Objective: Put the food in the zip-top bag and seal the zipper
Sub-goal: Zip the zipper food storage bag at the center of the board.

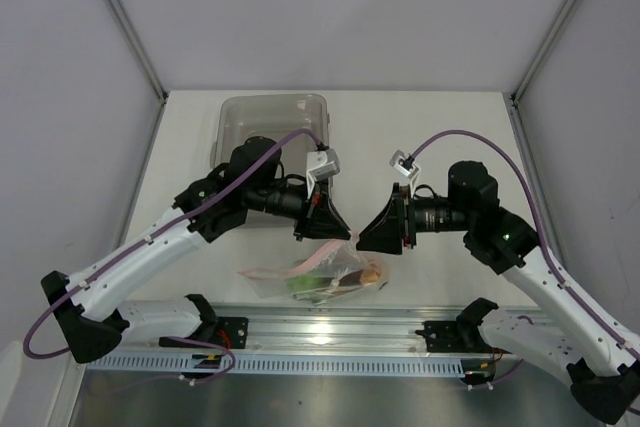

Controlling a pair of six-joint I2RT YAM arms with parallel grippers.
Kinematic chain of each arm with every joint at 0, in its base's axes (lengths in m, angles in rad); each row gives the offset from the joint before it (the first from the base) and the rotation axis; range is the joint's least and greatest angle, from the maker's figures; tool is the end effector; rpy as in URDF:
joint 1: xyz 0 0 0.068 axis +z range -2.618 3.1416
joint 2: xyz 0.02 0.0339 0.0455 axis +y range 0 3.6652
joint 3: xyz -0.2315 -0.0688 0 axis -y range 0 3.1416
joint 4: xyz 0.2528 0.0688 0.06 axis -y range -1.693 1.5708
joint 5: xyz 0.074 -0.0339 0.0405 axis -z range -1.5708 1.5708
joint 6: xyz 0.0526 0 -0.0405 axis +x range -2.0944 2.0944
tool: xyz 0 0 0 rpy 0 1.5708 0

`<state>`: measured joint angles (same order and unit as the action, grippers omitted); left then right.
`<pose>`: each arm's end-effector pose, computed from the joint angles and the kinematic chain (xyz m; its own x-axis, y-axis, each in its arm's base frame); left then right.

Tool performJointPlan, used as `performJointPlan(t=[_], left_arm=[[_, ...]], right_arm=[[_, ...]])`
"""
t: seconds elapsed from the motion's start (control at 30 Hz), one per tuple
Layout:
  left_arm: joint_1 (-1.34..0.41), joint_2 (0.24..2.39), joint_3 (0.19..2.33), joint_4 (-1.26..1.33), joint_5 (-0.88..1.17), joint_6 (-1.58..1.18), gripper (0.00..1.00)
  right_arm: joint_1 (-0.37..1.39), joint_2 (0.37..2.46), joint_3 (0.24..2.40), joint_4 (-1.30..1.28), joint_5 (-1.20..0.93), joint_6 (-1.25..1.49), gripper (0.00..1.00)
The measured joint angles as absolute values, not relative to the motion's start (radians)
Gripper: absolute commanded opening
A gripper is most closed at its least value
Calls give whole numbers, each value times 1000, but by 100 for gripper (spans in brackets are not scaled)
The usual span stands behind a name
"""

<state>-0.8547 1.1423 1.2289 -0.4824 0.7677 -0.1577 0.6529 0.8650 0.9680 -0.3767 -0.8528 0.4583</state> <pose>0.1521 -0.2304 0.3626 -0.4013 0.2890 -0.8692 0.9117 0.0347 -0.4093 0.1504 0.1649 0.3460 -0.6242 -0.1109 -0.7734 -0.7799 0.1463 0.6085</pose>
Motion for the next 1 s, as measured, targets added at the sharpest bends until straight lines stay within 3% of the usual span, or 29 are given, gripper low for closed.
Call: performJointPlan(t=[0.27, 0.4, 0.43, 0.67, 1.0], left_arm=[[-855, 1153, 1242, -483, 779, -158, 1], [-855, 1153, 1251, -484, 789, -158, 1], [-855, 1153, 1251, -484, 789, -157, 1], [-849, 1153, 1251, -487, 788, -157, 1], [-847, 1147, 1251, -505, 670, -159, 1]], right_arm=[[746, 904, 957, -335, -861, 450, 27], [760, 935, 947, -315, -854, 450, 2], [762, 939, 946, -312, -853, 451, 1], [767, 943, 944, -293, -814, 464, 0], [758, 792, 851, -219, -547, 630, 0]])
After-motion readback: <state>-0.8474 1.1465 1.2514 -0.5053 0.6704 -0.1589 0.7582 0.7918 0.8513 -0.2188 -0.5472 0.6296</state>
